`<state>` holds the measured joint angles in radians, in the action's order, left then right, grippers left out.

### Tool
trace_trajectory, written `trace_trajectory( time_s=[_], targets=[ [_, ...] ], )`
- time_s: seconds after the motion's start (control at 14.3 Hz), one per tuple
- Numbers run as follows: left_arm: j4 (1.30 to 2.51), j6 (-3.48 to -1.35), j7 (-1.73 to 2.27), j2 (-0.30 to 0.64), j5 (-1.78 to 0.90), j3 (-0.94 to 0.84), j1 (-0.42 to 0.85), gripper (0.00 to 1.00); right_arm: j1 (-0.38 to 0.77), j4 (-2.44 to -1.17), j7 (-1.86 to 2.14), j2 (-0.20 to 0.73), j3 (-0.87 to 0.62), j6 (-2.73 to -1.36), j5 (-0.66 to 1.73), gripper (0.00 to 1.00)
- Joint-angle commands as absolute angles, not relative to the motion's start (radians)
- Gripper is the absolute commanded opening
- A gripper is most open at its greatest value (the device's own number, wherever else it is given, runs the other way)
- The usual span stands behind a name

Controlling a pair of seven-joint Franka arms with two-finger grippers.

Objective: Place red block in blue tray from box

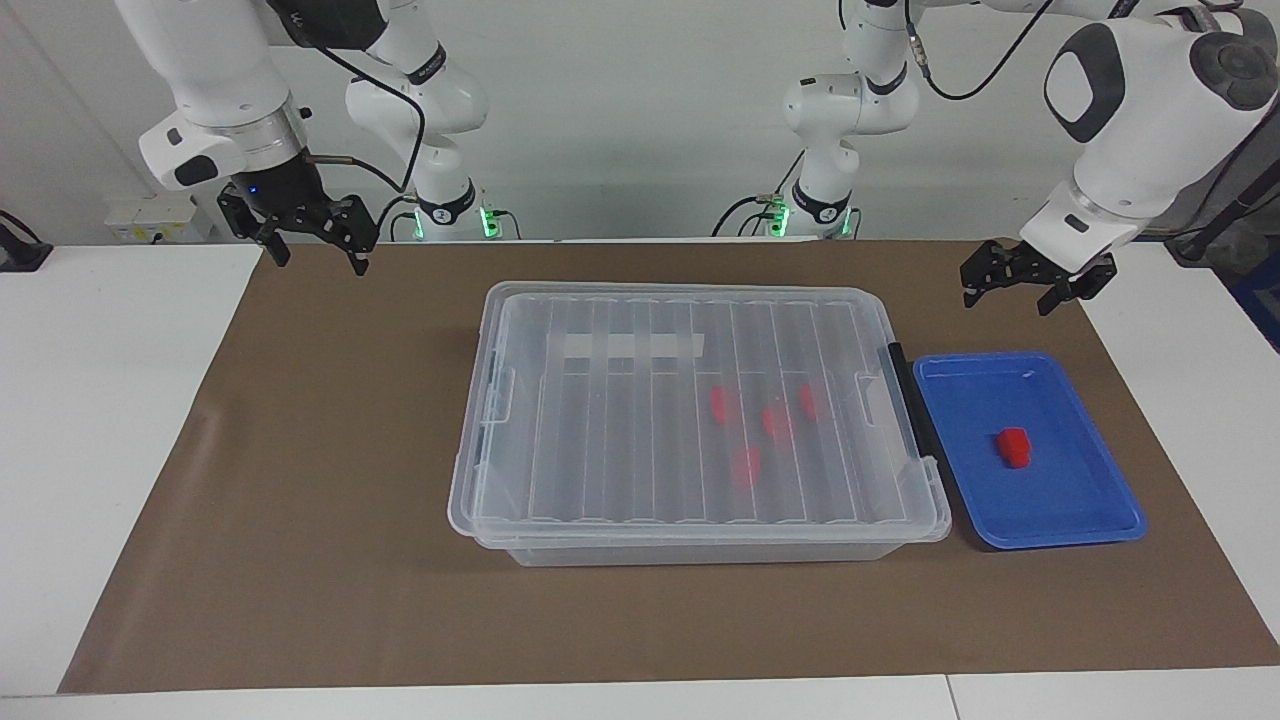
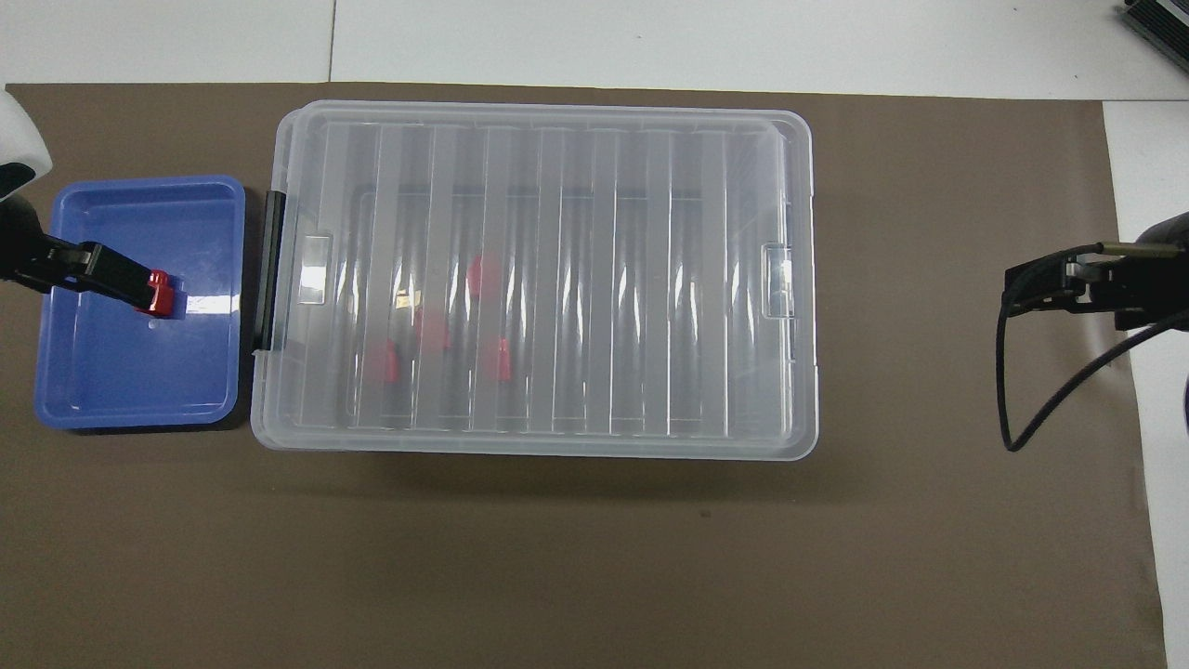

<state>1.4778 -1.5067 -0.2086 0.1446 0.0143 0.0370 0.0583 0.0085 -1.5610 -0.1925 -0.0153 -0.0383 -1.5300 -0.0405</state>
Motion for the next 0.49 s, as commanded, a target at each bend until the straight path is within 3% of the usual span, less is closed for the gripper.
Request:
trace_trajectory(
  time_s=[0.0, 0.42],
  targets=[
    [1.44, -1.474, -0.201, 0.121, 0.025, 0.06, 0.081, 1.0, 0.0, -1.591, -0.172, -0.043, -0.043, -1.523, -0.037, 1.0],
    [1.445, -1.474, -0.199, 0.101, 0.026, 0.058, 0.078, 1.0, 0.0, -1.592, -0.17, -0.043, -0.043, -1.525, -0.037, 1.0]
  ],
)
